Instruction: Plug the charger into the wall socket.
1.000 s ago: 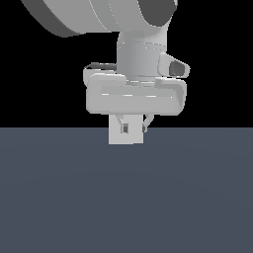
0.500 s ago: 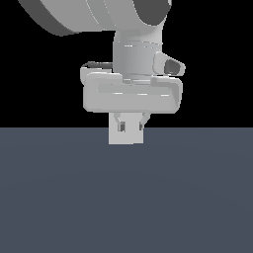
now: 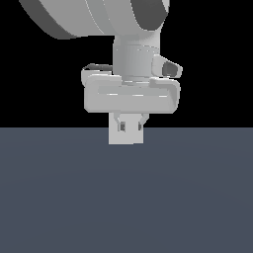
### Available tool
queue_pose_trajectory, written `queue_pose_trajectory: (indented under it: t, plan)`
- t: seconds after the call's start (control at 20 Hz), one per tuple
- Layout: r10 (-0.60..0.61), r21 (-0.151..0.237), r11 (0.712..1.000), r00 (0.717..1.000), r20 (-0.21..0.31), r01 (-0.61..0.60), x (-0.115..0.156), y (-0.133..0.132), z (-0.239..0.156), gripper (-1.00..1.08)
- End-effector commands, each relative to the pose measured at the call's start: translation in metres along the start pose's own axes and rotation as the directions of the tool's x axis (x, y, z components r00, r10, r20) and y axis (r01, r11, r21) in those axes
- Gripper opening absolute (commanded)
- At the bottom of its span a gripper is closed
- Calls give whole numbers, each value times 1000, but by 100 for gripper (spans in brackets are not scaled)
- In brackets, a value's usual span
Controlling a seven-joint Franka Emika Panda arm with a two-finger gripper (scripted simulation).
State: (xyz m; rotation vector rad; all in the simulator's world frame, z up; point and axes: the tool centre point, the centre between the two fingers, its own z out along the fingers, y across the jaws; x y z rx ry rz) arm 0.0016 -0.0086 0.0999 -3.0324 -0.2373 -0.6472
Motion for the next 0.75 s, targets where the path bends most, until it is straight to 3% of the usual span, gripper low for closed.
queue_pose_trajectory:
  t: [0.0, 0.7]
  plan:
    - [-1, -1, 1000, 1000, 0, 1, 7, 0, 3, -100]
    - [0, 0, 1000, 1000, 0, 0, 38, 0, 17, -100]
